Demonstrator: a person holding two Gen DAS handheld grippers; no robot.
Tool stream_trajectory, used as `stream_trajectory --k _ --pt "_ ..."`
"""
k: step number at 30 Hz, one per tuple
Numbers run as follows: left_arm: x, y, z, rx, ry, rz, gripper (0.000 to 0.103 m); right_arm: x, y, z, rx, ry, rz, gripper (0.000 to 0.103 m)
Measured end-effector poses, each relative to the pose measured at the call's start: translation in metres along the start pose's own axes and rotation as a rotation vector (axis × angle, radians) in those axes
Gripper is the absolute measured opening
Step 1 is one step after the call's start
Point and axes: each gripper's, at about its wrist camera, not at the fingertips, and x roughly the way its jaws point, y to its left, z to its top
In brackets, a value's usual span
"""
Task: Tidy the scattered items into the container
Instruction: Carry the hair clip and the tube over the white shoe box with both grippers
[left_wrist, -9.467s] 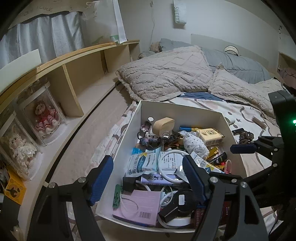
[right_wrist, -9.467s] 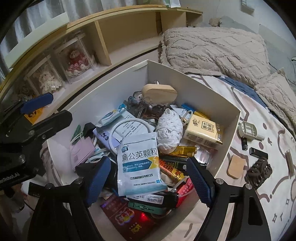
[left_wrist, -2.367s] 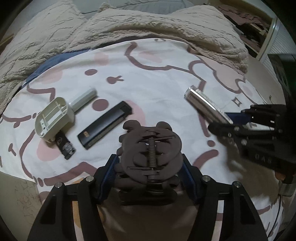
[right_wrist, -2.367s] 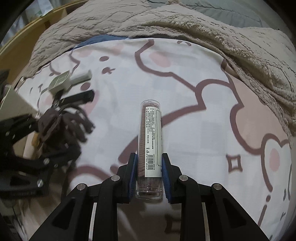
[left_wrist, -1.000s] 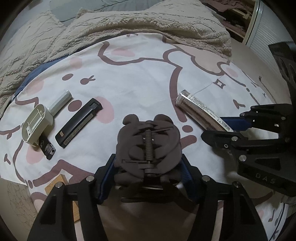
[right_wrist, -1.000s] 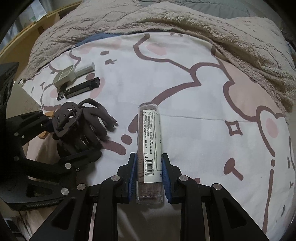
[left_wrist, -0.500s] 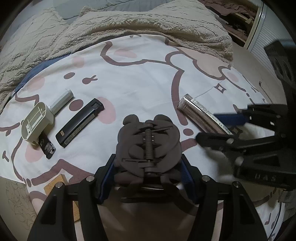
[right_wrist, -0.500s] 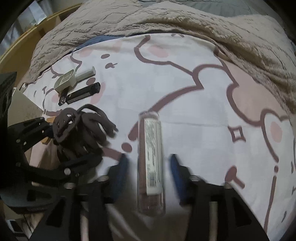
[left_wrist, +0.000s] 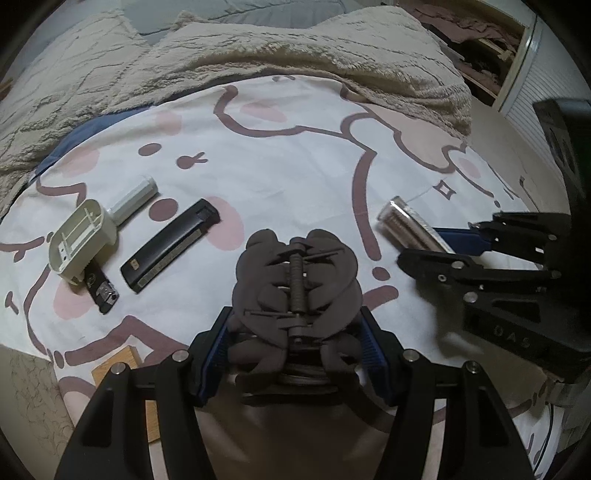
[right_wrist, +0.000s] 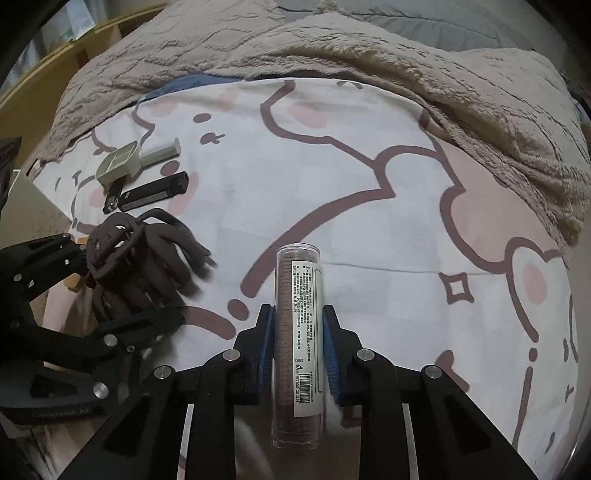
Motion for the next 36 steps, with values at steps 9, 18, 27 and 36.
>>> stream_trajectory --k 9,18,27,36 --pt "-0.011 0.004 -0.001 -0.033 -0.047 0.007 0.064 -0.029 -0.002 0.002 0.008 -0.049 -0.019 0.026" --pt "-0.03 0.009 0.004 -0.066 -0.125 0.011 0.063 -0.066 -0.008 0.006 0.017 -0.1 -0.033 0.026" --pt "-0.059 -0.001 0.004 -0.049 -0.191 0.012 0.063 -0.099 -0.013 -0.003 0.005 -0.126 -0.054 0.026" --pt "-0.114 -0.017 0.004 -0.015 -0.267 0.014 0.063 -0.142 -0.02 -0.002 0.037 -0.188 -0.071 0.026"
